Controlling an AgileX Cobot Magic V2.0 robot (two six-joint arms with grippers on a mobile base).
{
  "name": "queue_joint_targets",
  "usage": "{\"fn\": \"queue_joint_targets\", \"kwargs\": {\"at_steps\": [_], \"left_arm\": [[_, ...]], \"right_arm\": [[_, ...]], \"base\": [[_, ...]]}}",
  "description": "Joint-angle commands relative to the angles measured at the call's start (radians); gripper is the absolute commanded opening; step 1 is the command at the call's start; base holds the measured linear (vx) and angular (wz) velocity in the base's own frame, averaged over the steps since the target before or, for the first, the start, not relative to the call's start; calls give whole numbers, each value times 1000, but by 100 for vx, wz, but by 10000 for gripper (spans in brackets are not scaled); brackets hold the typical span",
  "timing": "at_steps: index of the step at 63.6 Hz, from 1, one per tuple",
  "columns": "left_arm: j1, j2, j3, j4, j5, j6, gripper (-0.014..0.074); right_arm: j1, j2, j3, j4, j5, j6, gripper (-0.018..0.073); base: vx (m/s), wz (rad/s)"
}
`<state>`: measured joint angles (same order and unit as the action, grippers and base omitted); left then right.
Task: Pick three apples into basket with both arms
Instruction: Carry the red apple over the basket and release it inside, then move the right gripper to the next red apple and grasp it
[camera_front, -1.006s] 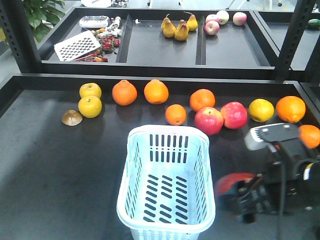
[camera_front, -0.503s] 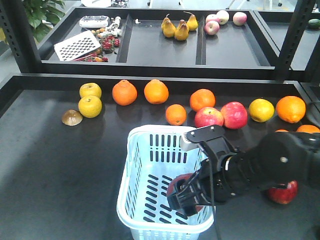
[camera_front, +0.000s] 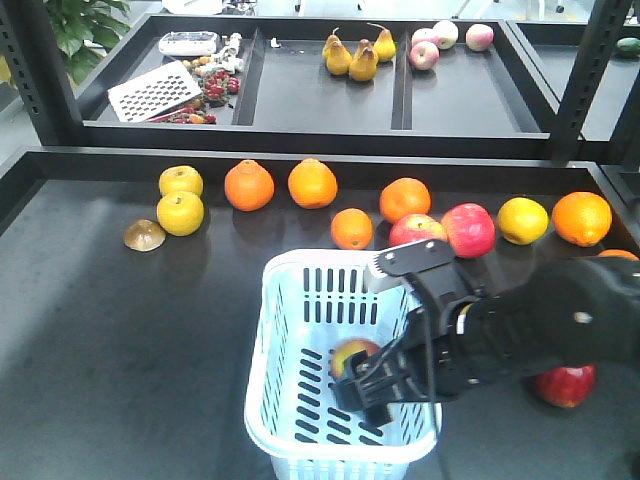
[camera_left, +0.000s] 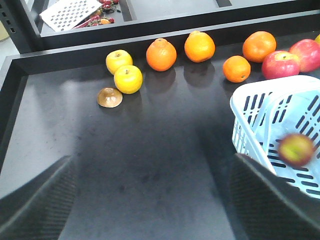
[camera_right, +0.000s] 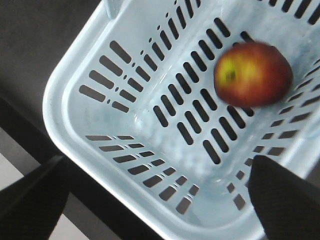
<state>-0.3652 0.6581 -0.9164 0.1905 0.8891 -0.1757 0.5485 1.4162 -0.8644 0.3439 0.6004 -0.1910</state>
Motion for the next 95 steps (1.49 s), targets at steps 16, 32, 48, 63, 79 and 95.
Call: {"fn": "queue_joint_targets", "kwargs": {"at_steps": [16,32,48,63,79,95], "left_arm": [[2,2,-24,8,-56,-8,590],[2,2,-24,8,-56,-8,590],[2,2,-24,8,-56,-8,590],[2,2,-24,8,-56,-8,590],[2,2,-24,8,-56,-8,590],[2,2,-24,8,-56,-8,590]], "right_arm": [[-265,-134,-27,-363,166,191,701],[-568,-38,-26,-398,113,154,688],[-668,124,-28,-395,-26,158,682],[-668,281,-29,-377,-162,165,673],[-668,420,-123,-371,-168,164,665],[-668,542,-159,-393,-162,165,652]], "base": [[0,0],[0,0],[0,0],[0,0],[0,0],[0,0]]}}
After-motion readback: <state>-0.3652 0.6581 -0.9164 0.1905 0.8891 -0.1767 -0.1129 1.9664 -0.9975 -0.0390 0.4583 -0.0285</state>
